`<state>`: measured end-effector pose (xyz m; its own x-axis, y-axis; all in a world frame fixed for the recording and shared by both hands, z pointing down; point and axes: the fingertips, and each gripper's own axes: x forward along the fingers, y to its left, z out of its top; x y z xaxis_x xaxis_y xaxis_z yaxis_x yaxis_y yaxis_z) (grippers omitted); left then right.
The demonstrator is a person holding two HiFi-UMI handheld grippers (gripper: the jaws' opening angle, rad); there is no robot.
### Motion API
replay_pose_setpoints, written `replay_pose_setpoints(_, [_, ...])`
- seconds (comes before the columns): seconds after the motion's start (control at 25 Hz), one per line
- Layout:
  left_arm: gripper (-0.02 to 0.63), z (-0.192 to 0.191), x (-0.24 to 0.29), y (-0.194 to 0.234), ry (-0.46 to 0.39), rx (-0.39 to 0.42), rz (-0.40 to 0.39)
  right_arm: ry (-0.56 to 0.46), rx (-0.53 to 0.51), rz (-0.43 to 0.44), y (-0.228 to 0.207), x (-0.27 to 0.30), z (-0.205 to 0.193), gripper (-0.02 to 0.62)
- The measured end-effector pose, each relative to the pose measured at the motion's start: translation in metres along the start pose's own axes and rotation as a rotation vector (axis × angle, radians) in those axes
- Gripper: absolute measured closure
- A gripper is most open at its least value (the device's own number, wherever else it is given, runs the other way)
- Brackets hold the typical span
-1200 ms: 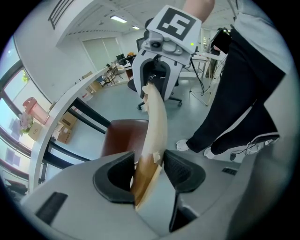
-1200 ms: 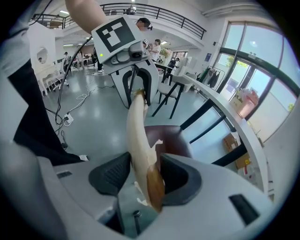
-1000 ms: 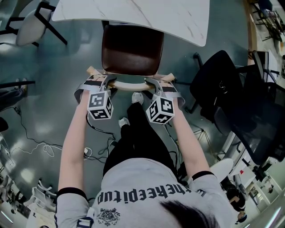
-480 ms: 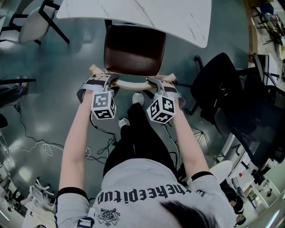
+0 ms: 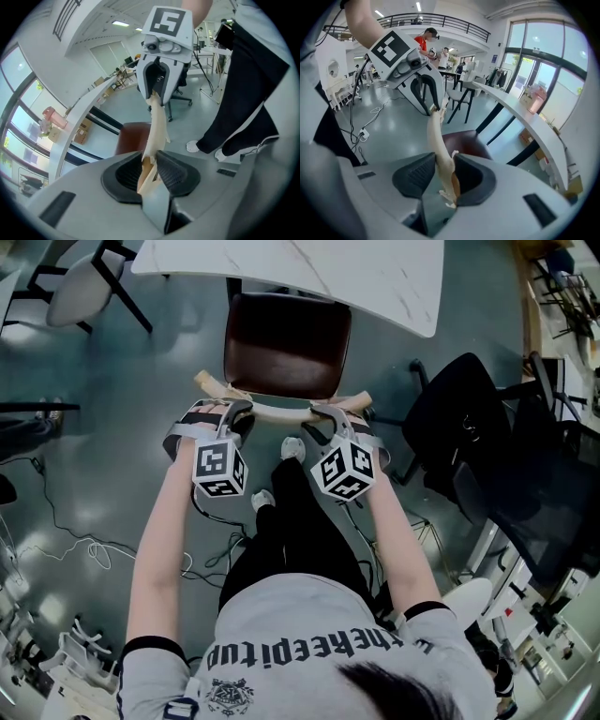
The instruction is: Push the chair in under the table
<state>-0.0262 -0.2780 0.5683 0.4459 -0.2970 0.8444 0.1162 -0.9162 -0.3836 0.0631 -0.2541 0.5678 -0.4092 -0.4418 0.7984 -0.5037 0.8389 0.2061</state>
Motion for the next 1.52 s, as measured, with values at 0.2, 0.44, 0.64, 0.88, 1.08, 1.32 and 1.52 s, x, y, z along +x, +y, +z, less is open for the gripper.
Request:
replay_pose_setpoints(0.2, [0.572, 0.017, -0.024, 0.002, -0.086, -0.114, 0.093, -0.056, 0.09, -0.06, 0.001, -0.018, 0.014, 0.574])
replay_pose_setpoints(0.44, [0.586, 0.037, -0.053, 0.006, -0.2, -0.292, 0.142, -0.167, 0.201, -0.076, 0.005, -0.047, 0.046, 0.584])
replay_pose_setpoints(0.64, [0.591, 0.052, -0.081, 0.004, -0.298, -0.421, 0.164, -0.254, 0.266, -0.083, 0.019, -0.073, 0.068, 0.584])
replay_pose_setpoints(0.88, [0.591, 0.076, -0.123, -0.001, -0.432, -0.522, 0.191, -0.347, 0.334, -0.104, 0.036, -0.11, 0.093, 0.584])
replay_pose_setpoints(1.08, [0.591, 0.1, -0.165, -0.006, -0.549, -0.564, 0.223, -0.433, 0.355, -0.125, 0.051, -0.143, 0.116, 0.584])
replay_pose_setpoints(1.32, [0.591, 0.124, -0.214, -0.013, -0.648, -0.591, 0.242, -0.518, 0.354, -0.164, 0.066, -0.184, 0.14, 0.584])
replay_pose_setpoints(1.52, [0.591, 0.132, -0.245, -0.022, -0.721, -0.619, 0.273, -0.583, 0.357, -0.19, 0.08, -0.213, 0.153, 0.584])
